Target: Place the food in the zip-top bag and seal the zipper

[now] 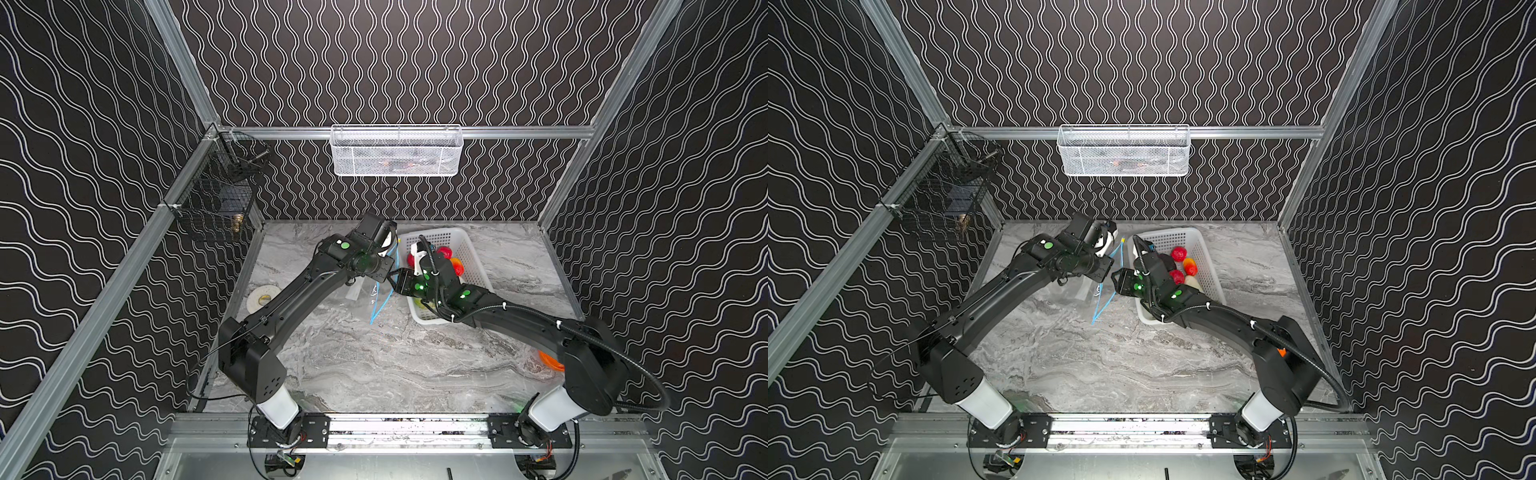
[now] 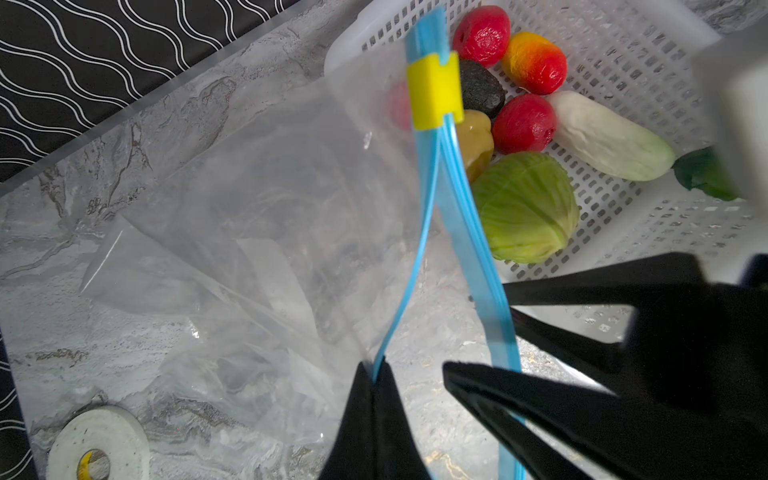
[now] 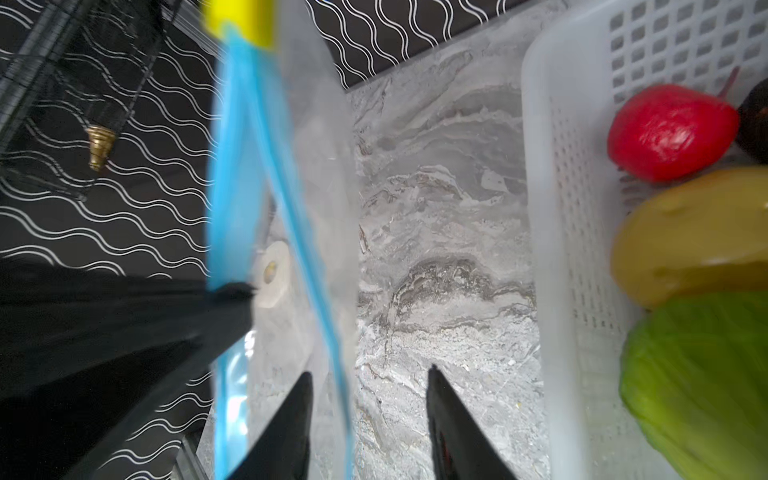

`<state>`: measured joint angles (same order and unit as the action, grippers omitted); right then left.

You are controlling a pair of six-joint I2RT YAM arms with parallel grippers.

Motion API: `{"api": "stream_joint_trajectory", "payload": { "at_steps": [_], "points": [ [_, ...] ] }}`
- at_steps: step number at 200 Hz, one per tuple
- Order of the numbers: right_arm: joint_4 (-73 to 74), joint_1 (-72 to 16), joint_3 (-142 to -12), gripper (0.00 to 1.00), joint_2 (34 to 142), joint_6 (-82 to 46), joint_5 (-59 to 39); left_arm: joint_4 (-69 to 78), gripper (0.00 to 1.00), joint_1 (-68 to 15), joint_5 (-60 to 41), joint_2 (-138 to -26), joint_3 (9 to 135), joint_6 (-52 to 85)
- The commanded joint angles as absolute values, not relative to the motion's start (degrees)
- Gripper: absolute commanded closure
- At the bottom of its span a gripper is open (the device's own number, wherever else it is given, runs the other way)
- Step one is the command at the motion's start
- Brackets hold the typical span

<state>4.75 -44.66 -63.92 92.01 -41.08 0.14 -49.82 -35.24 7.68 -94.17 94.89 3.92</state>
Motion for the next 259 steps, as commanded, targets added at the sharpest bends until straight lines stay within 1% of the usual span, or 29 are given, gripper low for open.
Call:
{"api": "stream_joint_trajectory", "payload": {
  "at_steps": [1,2,3,12,18,51,58,76,93,114,134,163,216,259],
  "points": [
    [5.82,-44.74,-64.69,0.75,92.71,-42.51,0.79,-49.91,1.0,-35.16,5.87,-93.3,95.13,3.07],
    [5.96,-44.74,-64.69,0.78,92.66,-42.6,0.81,-49.92,1.0,-35.16,5.92,-93.28,95.07,3.07],
    [5.96,-44.74,-64.69,0.78,92.66,-42.6,0.81,-49.92,1.0,-35.16,5.91,-93.26,95.0,3.12],
    [6.59,-44.74,-64.69,0.92,92.66,-42.45,0.64,-49.61,1.0,-35.16,5.93,-92.96,94.1,3.49],
    [6.91,-44.74,-64.75,1.0,92.57,-42.4,0.53,-49.44,1.0,-35.16,5.66,-92.85,93.44,3.6],
    [7.43,-44.91,-65.13,1.0,92.65,-42.43,0.82,-50.28,1.0,-35.22,3.87,-94.04,92.87,4.01],
    [7.54,-45.0,-65.06,1.0,92.73,-42.48,0.96,-50.74,0.94,-35.17,2.95,-94.59,93.29,4.11],
    [8.04,-45.13,-64.87,1.0,92.76,-42.76,1.06,-51.58,0.74,-35.16,0.71,-95.36,94.44,4.63],
    [8.34,-45.18,-64.7,1.0,92.77,-43.15,1.31,-51.95,0.58,-35.16,-0.33,-95.54,95.15,4.88],
    [8.79,-45.18,-64.51,1.0,92.56,-43.33,1.92,-53.17,0.44,-35.16,-0.47,-95.56,96.5,5.14],
    [9.13,-45.18,-64.51,1.0,92.62,-43.43,2.16,-53.46,0.37,-35.16,-1.6,-94.65,96.8,5.01],
    [11.24,-45.18,-63.66,1.0,92.56,-44.08,1.69,-52.54,0.37,-35.17,-1.3,-93.27,94.61,4.97],
    [17.58,-45.18,-61.08,1.0,92.18,-44.55,-0.2,-51.42,0.47,-35.16,-1.82,-93.59,91.48,5.38],
    [23.68,-45.18,-58.39,1.0,90.8,-45.08,-1.84,-50.57,0.47,-35.16,-2.73,-93.34,89.74,5.6]
  ]
}}
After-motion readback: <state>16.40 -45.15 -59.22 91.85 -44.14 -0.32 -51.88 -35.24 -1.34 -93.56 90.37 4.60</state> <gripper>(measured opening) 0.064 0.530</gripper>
